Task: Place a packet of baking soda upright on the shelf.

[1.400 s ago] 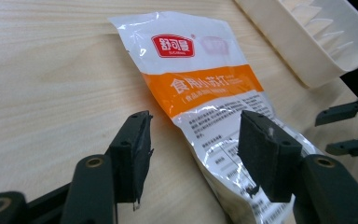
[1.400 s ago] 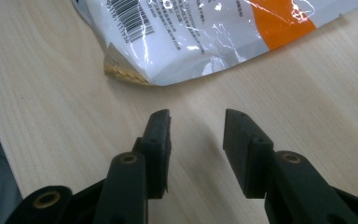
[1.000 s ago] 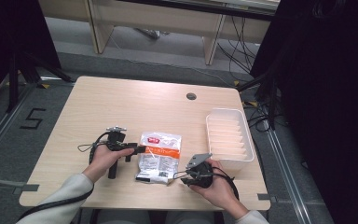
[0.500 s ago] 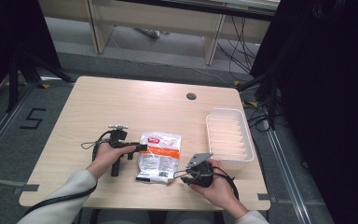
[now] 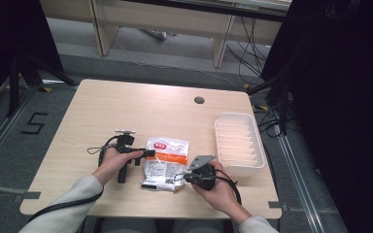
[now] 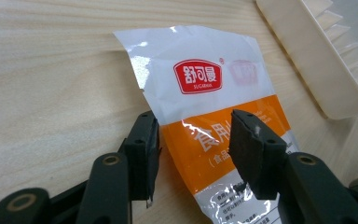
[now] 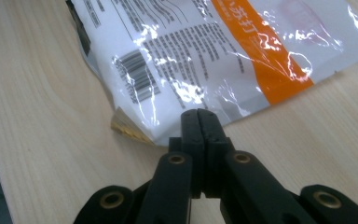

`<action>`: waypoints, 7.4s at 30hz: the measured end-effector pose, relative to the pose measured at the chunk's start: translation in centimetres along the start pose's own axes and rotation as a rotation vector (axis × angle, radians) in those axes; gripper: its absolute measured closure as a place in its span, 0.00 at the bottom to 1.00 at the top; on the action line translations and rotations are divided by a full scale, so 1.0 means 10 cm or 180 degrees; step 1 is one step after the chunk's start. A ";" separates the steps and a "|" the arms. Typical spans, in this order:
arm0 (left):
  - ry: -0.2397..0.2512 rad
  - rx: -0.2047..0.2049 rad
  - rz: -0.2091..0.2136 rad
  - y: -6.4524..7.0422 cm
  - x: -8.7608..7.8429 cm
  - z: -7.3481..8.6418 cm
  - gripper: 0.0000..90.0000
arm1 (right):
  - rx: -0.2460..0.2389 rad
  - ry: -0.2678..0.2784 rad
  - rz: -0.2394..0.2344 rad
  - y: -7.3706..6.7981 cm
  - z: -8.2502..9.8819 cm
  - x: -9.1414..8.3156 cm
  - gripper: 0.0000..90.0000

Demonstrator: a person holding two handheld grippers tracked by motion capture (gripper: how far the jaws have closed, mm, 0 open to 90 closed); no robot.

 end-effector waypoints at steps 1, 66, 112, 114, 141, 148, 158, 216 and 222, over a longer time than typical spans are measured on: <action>-0.0001 -0.0007 0.0010 0.00 0.00 0.00 0.58 | 0.0040 0.0053 -0.0018 -0.03 -0.01 0.02 1.00; 0.0180 0.0285 0.0192 0.11 0.01 -0.03 0.99 | -0.0279 0.0055 -0.0115 -0.19 -0.11 0.21 1.00; 0.0721 0.0856 0.0914 0.83 -0.62 -0.03 1.00 | -0.0452 0.0161 0.0274 0.69 -0.74 -0.69 0.39; 0.0726 0.0885 0.0931 0.85 -0.64 -0.02 1.00 | -0.0503 0.0141 0.0149 0.71 -0.77 -0.68 0.38; 0.0758 0.0898 0.1013 0.89 -0.74 0.06 1.00 | -0.0864 -0.0570 -0.0907 0.53 -0.76 -0.57 1.00; 0.0749 0.0909 0.0940 0.83 -0.74 0.09 0.99 | -0.0881 -0.0702 -0.0917 0.44 -0.82 -0.67 1.00; 0.0469 0.1190 0.0712 0.82 -0.71 0.26 0.77 | -0.1016 -0.0930 -0.0885 0.34 -1.07 -0.86 1.00; 0.0409 0.1287 -0.0120 0.59 -1.07 0.76 0.37 | -0.0966 -0.0996 -0.0400 0.69 -1.52 -1.56 1.00; 0.0405 0.1279 -0.0116 0.59 -1.07 0.76 0.37 | -0.0916 -0.0970 -0.0380 0.76 -1.52 -1.58 1.00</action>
Point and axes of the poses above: each handheld gripper's, and its own axes: x roughly forward along the jaws, z roughly out of its underside, y roughly to its right, the point moved 2 cm from there along x, roughly forward along the jaws, and after that the axes turned 7 degrees about x, right-handed, at the moved point
